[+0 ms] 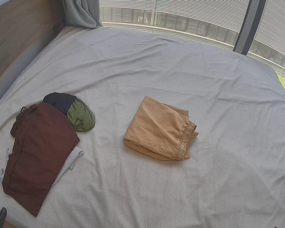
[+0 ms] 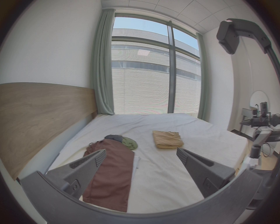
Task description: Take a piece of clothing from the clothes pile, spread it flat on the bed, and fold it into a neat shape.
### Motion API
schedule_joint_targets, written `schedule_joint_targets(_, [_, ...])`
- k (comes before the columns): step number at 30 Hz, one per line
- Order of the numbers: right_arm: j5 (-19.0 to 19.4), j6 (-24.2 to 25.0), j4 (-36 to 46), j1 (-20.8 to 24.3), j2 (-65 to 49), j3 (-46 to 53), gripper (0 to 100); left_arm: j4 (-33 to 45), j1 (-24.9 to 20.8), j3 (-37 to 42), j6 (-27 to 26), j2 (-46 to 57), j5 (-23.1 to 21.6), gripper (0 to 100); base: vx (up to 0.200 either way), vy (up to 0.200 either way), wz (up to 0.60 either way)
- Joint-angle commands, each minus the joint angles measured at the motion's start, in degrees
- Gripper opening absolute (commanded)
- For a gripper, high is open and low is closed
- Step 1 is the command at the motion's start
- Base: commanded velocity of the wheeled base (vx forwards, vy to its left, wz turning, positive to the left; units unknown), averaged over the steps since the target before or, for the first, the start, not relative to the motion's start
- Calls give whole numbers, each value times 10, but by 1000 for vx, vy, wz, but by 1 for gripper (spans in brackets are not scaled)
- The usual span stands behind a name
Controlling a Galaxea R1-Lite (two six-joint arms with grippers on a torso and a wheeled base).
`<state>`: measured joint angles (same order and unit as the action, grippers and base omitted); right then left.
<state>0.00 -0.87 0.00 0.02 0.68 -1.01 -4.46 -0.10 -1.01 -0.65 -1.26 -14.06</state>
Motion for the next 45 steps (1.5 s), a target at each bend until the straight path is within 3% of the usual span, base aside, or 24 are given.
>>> schedule_joint_targets(1, [0, 0, 0, 1, -2, 10, 100, 0, 2, 9, -1, 13, 33, 100, 0, 0, 0])
schedule_joint_targets(4, [0, 1, 0, 1, -2, 9, 100, 16, 2, 10, -3, 13, 110, 100, 0, 0, 0])
schedule_joint_targets(6, [0, 1, 1, 1, -2, 9, 100, 34, 2, 10, -12, 13, 133, 100, 0, 0, 0])
schedule_joint_targets(45, [7, 0, 3, 1, -2, 9, 100, 46, 1, 9, 0, 13, 141, 100, 0, 0, 0])
